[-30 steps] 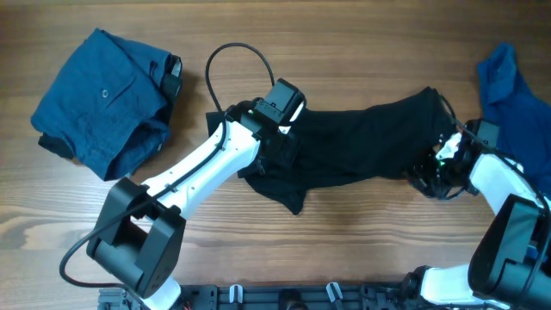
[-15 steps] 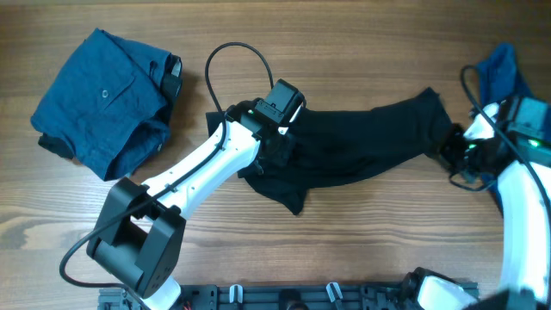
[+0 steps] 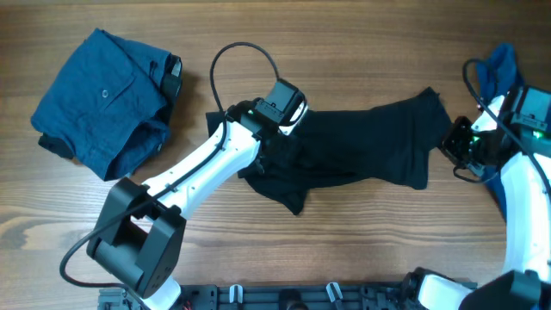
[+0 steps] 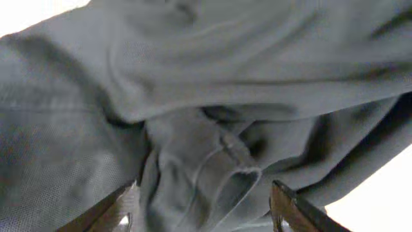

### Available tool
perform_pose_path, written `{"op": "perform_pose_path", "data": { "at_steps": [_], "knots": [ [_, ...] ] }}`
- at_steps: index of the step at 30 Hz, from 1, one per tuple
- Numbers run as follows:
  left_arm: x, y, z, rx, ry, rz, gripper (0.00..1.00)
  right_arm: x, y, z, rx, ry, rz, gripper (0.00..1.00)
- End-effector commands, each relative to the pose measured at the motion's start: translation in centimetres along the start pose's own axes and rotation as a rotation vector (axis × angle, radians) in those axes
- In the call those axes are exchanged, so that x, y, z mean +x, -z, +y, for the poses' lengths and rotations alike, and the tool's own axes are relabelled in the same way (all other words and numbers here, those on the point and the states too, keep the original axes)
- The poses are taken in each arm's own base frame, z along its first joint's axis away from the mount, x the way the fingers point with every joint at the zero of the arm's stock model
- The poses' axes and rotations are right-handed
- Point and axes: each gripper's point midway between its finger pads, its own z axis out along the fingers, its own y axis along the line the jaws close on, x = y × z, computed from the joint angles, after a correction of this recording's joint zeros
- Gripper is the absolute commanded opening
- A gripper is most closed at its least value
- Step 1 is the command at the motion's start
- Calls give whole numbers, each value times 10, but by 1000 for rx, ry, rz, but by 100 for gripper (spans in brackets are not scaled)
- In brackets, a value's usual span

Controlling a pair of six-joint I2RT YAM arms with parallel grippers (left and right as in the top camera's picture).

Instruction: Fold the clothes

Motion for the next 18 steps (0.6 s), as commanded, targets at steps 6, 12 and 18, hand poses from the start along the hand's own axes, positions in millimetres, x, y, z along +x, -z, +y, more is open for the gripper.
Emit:
{"op": "perform_pose_path", "data": {
  "at_steps": [6,12,18],
  "knots": [
    [10,-36,-14,86,-75,56,16,7,-16,-10,40,-9,71,18],
    [-2,-14,-3,14,3,31,4,9,-18,-11,44,-12,76,18],
    [-42,75,20,-79,30,-154,4,33,-40,-27,73,-68,153,15]
  ]
}}
